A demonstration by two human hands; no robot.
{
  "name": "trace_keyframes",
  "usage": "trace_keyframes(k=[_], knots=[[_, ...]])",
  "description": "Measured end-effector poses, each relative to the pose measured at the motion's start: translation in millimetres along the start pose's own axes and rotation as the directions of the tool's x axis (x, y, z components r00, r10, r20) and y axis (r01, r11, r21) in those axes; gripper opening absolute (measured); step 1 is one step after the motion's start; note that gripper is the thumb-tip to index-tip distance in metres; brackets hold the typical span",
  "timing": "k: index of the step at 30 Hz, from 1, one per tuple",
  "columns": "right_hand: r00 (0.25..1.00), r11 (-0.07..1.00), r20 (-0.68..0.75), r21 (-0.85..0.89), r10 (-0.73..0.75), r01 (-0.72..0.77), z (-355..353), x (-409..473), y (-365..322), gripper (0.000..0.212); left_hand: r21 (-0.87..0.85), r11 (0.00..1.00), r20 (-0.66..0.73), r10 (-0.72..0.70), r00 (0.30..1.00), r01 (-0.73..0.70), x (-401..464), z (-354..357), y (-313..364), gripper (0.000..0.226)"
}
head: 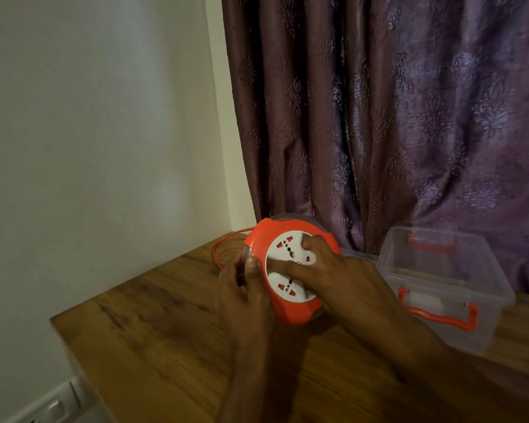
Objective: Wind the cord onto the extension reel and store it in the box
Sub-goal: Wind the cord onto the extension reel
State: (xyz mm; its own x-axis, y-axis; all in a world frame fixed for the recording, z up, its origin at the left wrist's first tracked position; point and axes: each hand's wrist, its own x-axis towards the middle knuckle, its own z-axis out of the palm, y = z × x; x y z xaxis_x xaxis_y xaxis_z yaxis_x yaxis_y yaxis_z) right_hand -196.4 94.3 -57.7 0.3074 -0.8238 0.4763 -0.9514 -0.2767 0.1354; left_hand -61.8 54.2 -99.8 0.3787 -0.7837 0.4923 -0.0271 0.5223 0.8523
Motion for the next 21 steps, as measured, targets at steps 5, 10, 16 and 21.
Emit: trace_keyframes(k=[5,10,16,21], knots=[[0.989,0.994,-0.114,0.061,0.094,-0.088,5.4,2.8,1.2,0.065,0.029,0.998,-0.012,0.061,0.998,-0.06,-2.0,2.1,-1.0,0.021],[0.946,0.942,-0.165,0.238,0.278,-0.236,13.2,3.1,3.1,0.07,0.095,0.993,-0.022,0.07,0.997,-0.068,-3.5,5.0,-0.1,0.028],[0.916,0.911,-0.181,0.283,0.359,-0.301,17.9,4.8,-0.6,0.072,0.094,0.994,-0.009,0.062,0.998,-0.061,-2.6,4.5,-1.9,0.027],[0.886,0.901,-0.228,0.272,0.403,-0.34,20.3,5.6,-4.6,0.076,0.089,0.996,0.001,0.03,1.0,-0.03,-2.7,4.0,0.4,0.015]])
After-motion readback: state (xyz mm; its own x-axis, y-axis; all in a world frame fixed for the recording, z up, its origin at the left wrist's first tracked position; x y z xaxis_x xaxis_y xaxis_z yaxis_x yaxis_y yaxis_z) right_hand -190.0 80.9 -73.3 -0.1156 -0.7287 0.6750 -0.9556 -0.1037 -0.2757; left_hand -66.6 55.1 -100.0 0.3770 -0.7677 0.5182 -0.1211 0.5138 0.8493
